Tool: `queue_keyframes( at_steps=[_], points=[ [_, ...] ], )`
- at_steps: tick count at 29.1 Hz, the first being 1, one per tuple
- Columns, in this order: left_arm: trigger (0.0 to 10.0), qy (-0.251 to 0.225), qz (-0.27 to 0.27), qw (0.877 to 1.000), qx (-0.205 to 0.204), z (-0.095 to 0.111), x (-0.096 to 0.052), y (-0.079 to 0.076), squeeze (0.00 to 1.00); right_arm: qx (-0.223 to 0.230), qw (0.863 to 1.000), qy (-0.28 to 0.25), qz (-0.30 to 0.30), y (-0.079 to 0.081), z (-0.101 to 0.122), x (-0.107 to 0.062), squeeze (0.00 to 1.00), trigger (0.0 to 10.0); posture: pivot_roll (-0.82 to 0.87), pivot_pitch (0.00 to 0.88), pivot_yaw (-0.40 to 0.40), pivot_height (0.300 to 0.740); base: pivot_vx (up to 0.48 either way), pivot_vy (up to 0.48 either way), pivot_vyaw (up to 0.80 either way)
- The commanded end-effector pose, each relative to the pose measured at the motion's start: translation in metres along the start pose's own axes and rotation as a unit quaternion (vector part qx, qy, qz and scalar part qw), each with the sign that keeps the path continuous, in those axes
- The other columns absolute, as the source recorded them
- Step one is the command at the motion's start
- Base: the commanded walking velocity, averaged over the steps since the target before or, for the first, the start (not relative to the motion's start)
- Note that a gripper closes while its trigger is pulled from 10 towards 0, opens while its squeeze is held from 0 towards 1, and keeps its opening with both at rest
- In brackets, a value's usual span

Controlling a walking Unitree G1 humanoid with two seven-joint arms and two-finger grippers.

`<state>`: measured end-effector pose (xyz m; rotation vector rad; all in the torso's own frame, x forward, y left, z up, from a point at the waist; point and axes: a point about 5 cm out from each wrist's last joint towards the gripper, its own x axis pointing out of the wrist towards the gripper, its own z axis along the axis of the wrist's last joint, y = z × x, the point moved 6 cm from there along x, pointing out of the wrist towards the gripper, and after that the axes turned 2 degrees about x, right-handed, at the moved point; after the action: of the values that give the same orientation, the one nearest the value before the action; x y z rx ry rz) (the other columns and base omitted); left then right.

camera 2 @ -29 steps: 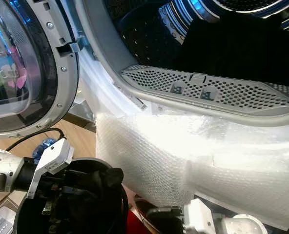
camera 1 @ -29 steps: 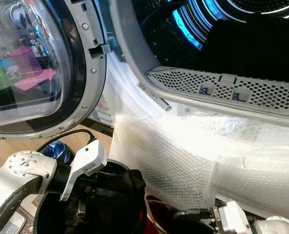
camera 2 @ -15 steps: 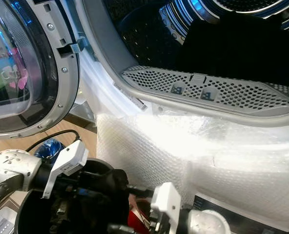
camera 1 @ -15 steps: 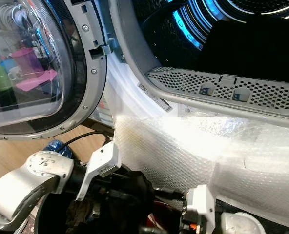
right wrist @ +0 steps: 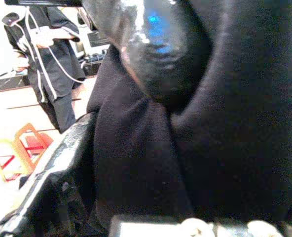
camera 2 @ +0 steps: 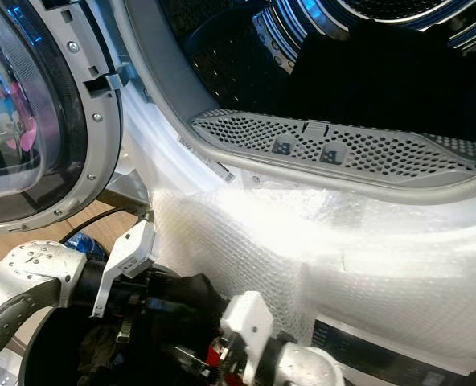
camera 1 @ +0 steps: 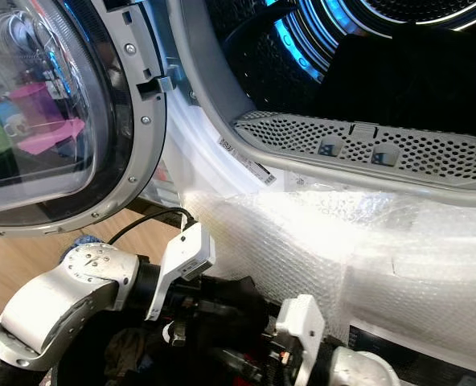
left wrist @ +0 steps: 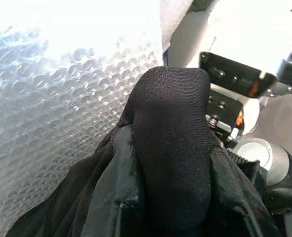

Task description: Clothes washing

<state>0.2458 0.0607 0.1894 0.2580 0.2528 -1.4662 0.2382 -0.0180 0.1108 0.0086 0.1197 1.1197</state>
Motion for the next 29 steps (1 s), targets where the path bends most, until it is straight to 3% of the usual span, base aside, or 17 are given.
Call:
queue_keyframes(
  at_steps=[1,7,13,14,15,16,17,20,22,29],
  points=[
    [0.0,-0.016,-0.011,0.999,0.033,0.014,0.004,-0.002,0.0,0.019,1.0,0.0,0.017,0.013,-0.003,0.011,1.0,10.0,-0.05,0.062,0.202,0.74,0.0,0.0,0.0],
    [0.0,-0.028,-0.006,0.999,0.036,0.018,0.009,0.0,0.0,0.039,0.998,-0.003,0.053,0.03,-0.004,0.016,1.0,10.0,-0.06,0.06,0.203,0.74,0.0,0.0,0.0],
    [0.0,-0.06,0.001,0.997,0.046,0.035,0.013,0.002,0.0,0.034,0.999,0.029,0.025,0.021,-0.017,0.025,1.0,10.0,-0.05,0.059,0.195,0.74,0.0,0.0,0.0],
    [0.0,-0.075,0.0,0.996,0.045,0.043,0.012,0.002,0.0,0.036,0.998,0.043,-0.021,0.007,-0.024,0.028,1.0,10.0,-0.05,0.059,0.195,0.74,0.0,0.0,0.0],
    [0.0,-0.082,-0.002,0.996,0.045,0.046,0.011,0.002,0.0,0.042,0.997,0.051,-0.047,-0.001,-0.028,0.029,0.85,10.0,-0.05,0.059,0.195,0.74,0.0,0.0,0.0],
    [0.0,-0.087,-0.004,0.995,0.044,0.048,0.011,0.001,0.0,0.048,0.995,0.055,-0.071,-0.008,-0.031,0.029,0.14,10.0,-0.05,0.059,0.195,0.74,0.0,0.0,0.0],
    [0.0,-0.09,-0.005,0.995,0.043,0.049,0.011,0.001,0.0,0.055,0.993,0.056,-0.089,-0.014,-0.033,0.03,0.0,10.0,-0.05,0.058,0.195,0.74,0.0,0.0,0.0],
    [0.0,-0.09,-0.006,0.995,0.042,0.05,0.011,0.0,0.0,0.122,0.983,0.023,-0.136,-0.028,-0.026,0.032,0.0,10.0,-0.04,0.057,0.195,0.74,0.0,0.0,0.0],
    [0.0,-0.091,-0.004,0.995,0.043,0.05,0.012,0.001,0.0,0.144,0.98,0.01,-0.133,-0.027,-0.022,0.035,0.0,10.0,-0.04,0.057,0.195,0.74,0.0,0.0,0.0],
    [0.0,-0.115,0.0,0.992,0.047,0.063,0.013,0.003,0.0,0.157,0.98,0.008,-0.122,-0.019,-0.022,0.043,0.0,10.0,-0.04,0.054,0.194,0.74,0.0,0.0,0.0]
  ],
)
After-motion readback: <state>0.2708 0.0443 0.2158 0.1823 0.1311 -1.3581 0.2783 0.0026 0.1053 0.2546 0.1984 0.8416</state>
